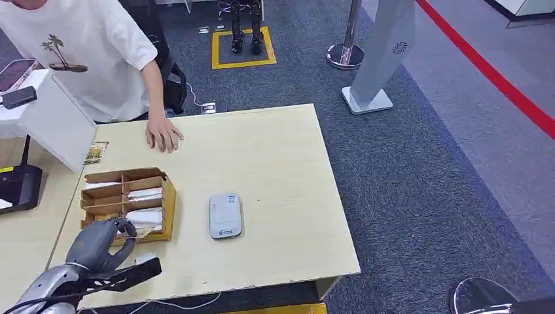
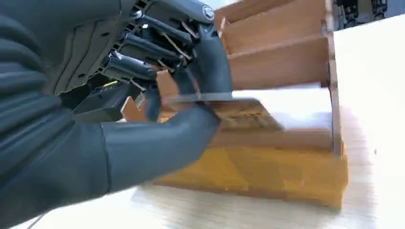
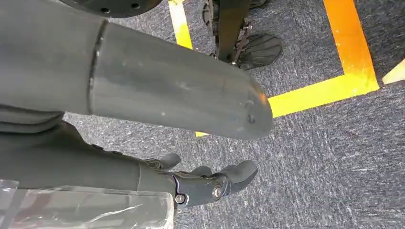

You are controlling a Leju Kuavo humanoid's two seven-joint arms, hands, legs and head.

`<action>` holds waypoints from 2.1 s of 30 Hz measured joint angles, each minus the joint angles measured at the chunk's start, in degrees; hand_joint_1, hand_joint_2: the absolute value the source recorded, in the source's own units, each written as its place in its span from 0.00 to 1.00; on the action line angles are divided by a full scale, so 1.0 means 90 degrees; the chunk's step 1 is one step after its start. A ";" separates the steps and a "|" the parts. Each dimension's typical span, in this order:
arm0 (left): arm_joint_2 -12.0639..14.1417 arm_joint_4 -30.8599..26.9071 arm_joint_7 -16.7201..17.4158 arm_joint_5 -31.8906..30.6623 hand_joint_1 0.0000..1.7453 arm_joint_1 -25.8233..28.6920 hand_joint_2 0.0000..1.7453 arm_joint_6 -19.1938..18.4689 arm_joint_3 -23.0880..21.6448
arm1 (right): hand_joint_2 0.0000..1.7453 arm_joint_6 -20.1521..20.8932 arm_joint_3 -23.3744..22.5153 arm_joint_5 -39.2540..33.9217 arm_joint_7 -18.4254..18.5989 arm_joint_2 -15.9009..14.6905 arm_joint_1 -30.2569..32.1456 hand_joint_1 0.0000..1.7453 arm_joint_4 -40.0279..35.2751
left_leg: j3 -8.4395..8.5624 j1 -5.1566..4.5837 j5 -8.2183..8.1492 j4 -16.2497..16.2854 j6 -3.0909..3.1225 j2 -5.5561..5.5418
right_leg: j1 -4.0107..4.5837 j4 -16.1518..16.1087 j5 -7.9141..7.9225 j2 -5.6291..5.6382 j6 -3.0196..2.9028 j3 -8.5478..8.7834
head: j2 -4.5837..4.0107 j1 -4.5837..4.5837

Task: Pass the card to the sensor for recognition and then transmit it.

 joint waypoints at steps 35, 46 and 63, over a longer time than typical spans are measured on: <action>-0.0107 -0.0345 -0.0202 0.0320 1.00 -0.0161 1.00 0.0479 0.0883 | 0.00 0.0325 0.0000 0.0000 -0.0136 0.0000 0.0093 0.00 -0.0027 | 0.0000 0.0001 0.0001 0.0000 -0.0001 0.0000 | 0.0001 0.0001 0.0000 0.0000 0.0000 -0.0002 | 0.0000 0.0000; 0.0002 0.0225 -0.0053 0.0396 1.00 -0.1171 1.00 0.0221 0.1183 | 0.00 0.0420 0.0058 0.0000 -0.0034 0.0000 0.0075 0.00 -0.0041 | 0.0000 0.0001 0.0002 0.0001 -0.0002 -0.0003 | 0.0001 0.0001 0.0001 -0.0001 -0.0001 -0.0002 | 0.0000 0.0000; -0.0114 0.2185 0.0029 0.0393 1.00 -0.2920 1.00 -0.0083 0.1098 | 0.00 0.0425 0.0228 0.0000 0.0073 0.0000 -0.0020 0.00 -0.0058 | 0.0000 0.0001 0.0003 0.0001 -0.0002 0.0003 | 0.0001 0.0001 0.0004 0.0004 -0.0004 -0.0008 | 0.0000 -0.0002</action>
